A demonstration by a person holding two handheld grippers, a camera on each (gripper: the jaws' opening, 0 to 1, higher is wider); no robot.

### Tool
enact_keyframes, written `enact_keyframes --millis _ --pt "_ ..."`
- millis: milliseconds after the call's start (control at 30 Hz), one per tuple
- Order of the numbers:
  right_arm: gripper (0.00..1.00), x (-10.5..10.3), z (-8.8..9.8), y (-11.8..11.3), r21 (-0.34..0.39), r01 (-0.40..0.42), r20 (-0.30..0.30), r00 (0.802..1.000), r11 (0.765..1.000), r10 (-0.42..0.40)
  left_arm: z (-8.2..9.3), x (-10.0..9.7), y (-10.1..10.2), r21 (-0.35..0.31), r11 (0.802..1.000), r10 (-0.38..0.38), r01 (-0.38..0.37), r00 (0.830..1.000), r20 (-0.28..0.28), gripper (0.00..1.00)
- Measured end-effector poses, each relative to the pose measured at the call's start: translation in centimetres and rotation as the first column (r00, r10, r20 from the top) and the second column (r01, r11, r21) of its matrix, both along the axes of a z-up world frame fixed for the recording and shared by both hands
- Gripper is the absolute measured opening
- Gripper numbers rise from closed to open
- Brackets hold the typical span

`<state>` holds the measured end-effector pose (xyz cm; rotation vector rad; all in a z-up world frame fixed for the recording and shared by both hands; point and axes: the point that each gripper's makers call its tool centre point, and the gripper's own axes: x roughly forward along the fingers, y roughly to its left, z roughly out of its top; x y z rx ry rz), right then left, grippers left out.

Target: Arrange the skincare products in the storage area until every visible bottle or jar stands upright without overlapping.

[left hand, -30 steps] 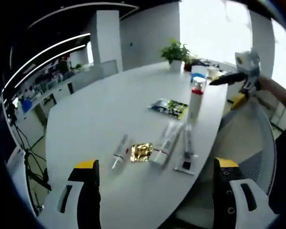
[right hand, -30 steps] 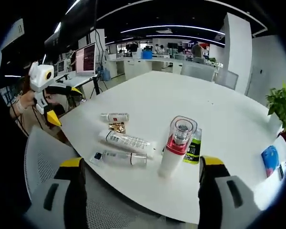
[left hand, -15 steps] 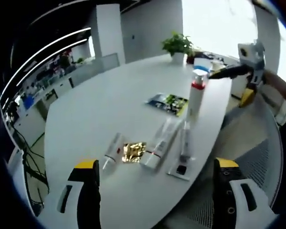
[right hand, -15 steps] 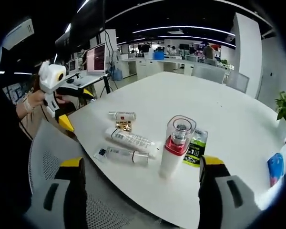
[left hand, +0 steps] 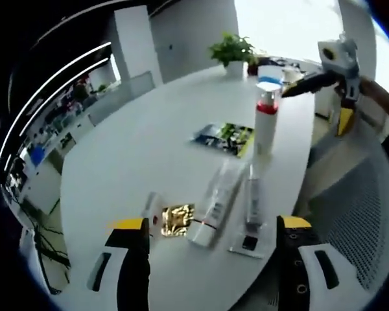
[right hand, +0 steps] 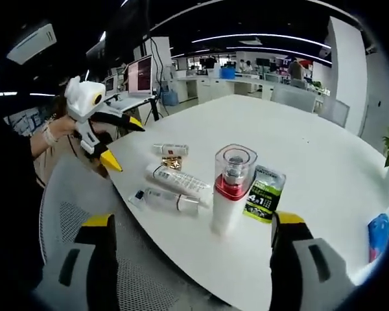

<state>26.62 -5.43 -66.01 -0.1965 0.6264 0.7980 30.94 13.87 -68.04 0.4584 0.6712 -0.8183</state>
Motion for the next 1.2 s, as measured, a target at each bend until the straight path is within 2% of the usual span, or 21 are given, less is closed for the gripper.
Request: enact_keyframes --millis 67,167,200,267,400,500,533,567,667,800,967,1067,1200 --pt "1.00 0.0 0.0 -0.2 0.005 -0.004 0.005 1.000 1.000 0.004 -0.4 0.4 -0.7 0.040 0.998 -0.043 0.042 0.999 0.003 0.72" --pt "1.00 0.1 0.1 -0.1 0.021 -0.014 0.011 1.000 1.000 0.013 -1.5 0.7 -1.5 0.084 0.992 -0.092 0.094 0.995 -0.023 0.64" --pt "1.00 0.2 0.0 -0.1 0.024 -0.015 0.010 1.000 1.000 0.015 -2.1 0.9 -1.8 0.101 0.985 -0.134 0.136 0.991 -0.032 0.61" --pt "1.00 0.2 -0.2 0.1 0.024 -0.023 0.016 1.000 0.999 0.023 -3.3 1.4 -1.9 0.155 0.974 -0.159 0.165 0.986 -0.054 0.55" --pt "1.00 0.2 -1.2 0.2 0.023 -0.025 -0.008 1.000 0.999 0.025 -5.2 2.4 -2.1 0.232 0.944 -0.218 0.234 0.971 -0.096 0.50" --pt "1.00 0.4 -1.4 0.0 0.021 -0.003 -0.004 1.000 1.000 0.003 -6.1 3.3 -3.0 0.241 0.929 -0.259 0.281 0.958 -0.119 0.47" --pt "1.00 0.5 -1.3 -0.1 0.035 0.011 -0.005 1.000 0.999 -0.011 -6.6 3.4 -3.5 0.234 0.925 -0.272 0.299 0.952 -0.142 0.47" --pt "1.00 0.6 -1.2 -0.2 0.043 0.021 -0.008 1.000 0.999 -0.021 -7.1 3.6 -3.8 0.246 0.914 -0.291 0.322 0.944 -0.156 0.47" --pt "1.00 0.7 -1.0 -0.5 0.043 0.035 0.003 0.999 0.998 -0.035 -7.8 4.1 -4.3 0.260 0.904 -0.301 0.340 0.937 -0.176 0.46" --pt "1.00 0.8 -1.0 -0.8 0.039 0.049 0.000 0.999 0.998 -0.049 -8.6 4.2 -5.2 0.255 0.886 -0.339 0.387 0.916 -0.213 0.42" --pt "1.00 1.0 -0.9 -0.8 0.042 0.058 -0.003 0.998 0.997 -0.058 -9.6 4.5 -5.5 0.243 0.877 -0.353 0.414 0.899 -0.258 0.37" --pt "1.00 1.2 -1.0 -0.9 0.042 0.064 -0.005 0.998 0.997 -0.064 -10.2 4.4 -5.4 0.248 0.873 -0.346 0.421 0.891 -0.294 0.38" --pt "1.00 1.4 -1.0 -0.8 0.046 0.062 -0.007 0.998 0.997 -0.062 -10.4 4.5 -5.5 0.247 0.873 -0.348 0.420 0.892 -0.288 0.32"
